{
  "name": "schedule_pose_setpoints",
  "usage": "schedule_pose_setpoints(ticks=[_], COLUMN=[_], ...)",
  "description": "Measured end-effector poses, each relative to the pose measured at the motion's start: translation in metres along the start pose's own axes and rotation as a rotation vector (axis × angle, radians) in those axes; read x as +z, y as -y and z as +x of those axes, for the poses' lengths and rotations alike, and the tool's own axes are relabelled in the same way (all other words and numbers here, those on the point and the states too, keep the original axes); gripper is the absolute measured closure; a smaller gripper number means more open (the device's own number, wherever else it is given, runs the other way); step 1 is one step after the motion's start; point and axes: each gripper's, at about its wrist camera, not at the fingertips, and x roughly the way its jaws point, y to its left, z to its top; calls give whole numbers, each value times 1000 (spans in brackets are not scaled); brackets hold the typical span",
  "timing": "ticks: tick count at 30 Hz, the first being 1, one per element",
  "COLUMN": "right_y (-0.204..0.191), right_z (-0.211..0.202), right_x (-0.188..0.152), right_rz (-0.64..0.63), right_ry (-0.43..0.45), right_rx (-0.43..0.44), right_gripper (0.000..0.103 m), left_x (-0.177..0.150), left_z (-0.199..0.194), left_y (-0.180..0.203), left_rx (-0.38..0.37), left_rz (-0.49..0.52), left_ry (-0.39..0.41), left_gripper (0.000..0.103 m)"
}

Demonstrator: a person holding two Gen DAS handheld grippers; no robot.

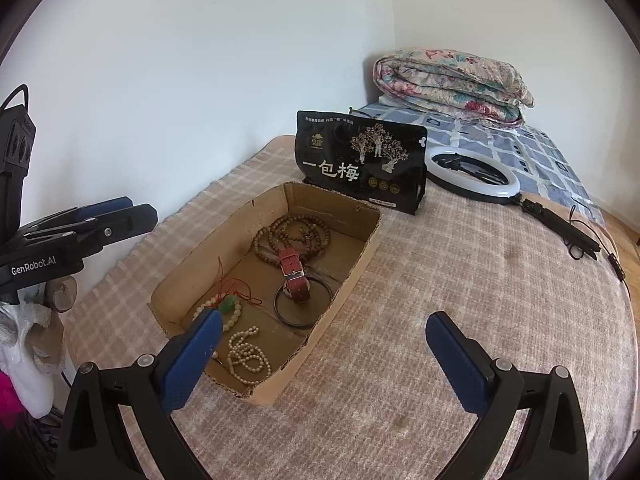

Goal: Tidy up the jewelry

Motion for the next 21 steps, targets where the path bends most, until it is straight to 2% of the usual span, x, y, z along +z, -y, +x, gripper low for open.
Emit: schedule_pose_setpoints(ticks=[9,13,18,21], right_y=[17,25,32,37], right_z=[-30,-44,-61,-70], right_x=[3,2,0,-2], right_rz=[43,70,88,104], right_ry=[49,67,93,104], right_rx=[-46,-60,-88,-101], right_gripper=[0,0,0,0], left_x=[7,9,9,9], left_z=[-24,-36,-50,-54], left_y=[20,30,43,49], left_rx=[12,23,39,48], left_rz=[25,27,54,64], left_ry=[49,74,108,115], left_gripper=[23,13,12,7])
